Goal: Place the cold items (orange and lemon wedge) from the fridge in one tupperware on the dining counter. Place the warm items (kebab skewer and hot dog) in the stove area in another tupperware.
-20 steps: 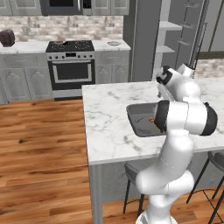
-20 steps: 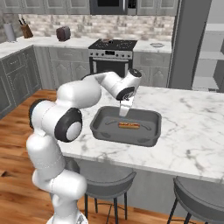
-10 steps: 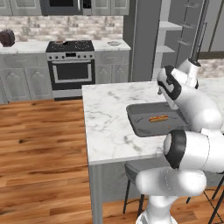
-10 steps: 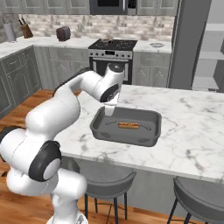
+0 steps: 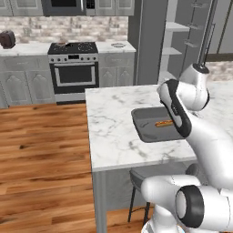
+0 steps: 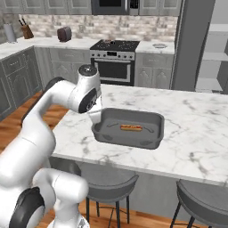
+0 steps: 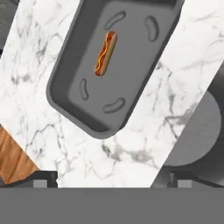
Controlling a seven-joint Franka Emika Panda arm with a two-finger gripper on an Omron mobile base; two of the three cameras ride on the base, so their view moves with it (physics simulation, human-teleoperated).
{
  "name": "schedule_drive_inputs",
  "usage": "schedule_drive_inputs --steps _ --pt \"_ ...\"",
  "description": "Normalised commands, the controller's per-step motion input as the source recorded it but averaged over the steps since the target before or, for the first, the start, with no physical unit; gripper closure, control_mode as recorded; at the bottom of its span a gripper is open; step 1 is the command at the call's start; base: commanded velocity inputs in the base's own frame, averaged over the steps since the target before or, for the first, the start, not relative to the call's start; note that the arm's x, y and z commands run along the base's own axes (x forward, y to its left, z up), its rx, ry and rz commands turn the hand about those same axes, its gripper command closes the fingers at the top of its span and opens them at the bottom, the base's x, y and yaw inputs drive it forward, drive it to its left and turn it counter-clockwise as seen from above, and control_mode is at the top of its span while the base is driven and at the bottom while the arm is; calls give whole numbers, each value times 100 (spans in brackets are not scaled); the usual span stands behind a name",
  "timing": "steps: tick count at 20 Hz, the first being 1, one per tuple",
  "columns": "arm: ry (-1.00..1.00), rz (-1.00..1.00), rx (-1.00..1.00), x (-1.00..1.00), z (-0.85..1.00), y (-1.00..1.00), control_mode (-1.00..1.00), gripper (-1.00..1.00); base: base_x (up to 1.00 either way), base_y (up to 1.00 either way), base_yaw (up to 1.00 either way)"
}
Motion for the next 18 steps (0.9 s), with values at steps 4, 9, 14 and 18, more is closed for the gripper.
schedule_drive_inputs --steps 4,9,14,18 --pt "-18 35 -19 -79 28 16 -100 -100 0 0 0" --pt "-17 36 -17 -78 27 4 -100 -100 0 0 0" --pt "-19 29 -20 -77 11 10 -100 -100 0 0 0" --pt "-19 22 -23 -70 9 21 -100 -100 0 0 0"
